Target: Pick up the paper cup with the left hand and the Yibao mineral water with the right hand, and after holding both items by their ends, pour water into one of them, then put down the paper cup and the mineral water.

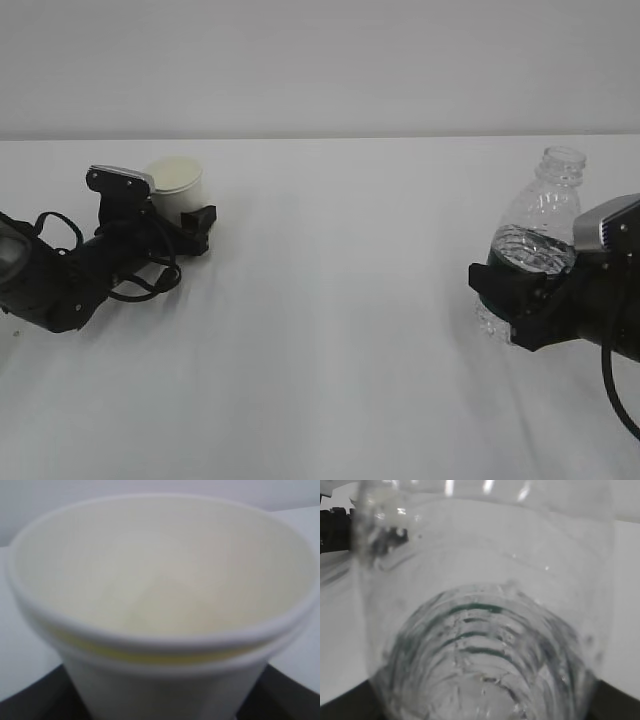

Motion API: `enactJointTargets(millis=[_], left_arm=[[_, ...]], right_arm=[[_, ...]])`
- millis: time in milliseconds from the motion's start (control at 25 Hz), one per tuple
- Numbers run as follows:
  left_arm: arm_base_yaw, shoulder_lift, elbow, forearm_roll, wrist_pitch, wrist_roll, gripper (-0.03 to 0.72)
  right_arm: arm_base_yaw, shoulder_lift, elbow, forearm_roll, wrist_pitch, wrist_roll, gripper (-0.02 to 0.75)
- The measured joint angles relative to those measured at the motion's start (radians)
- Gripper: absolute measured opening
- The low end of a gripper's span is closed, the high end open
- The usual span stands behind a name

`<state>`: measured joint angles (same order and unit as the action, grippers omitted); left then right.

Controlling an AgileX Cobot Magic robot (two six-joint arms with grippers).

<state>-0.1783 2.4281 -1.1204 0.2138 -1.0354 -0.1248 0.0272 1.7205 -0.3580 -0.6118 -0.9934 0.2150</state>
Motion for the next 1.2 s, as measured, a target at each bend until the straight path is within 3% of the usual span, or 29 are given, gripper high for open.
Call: enactJointTargets(millis=[560, 1200], left_arm=[[0.000, 0.000, 0.000, 0.000, 0.000, -0.002, 0.469], [0.000, -0.056, 0.000, 0.045, 0.009, -0.002, 0.466]], right_arm=[[0.000, 0.000, 0.000, 0.000, 0.000, 0.000, 0.462], [0.000, 0.000, 0.000, 0.000, 0.002, 0.000, 0.462]])
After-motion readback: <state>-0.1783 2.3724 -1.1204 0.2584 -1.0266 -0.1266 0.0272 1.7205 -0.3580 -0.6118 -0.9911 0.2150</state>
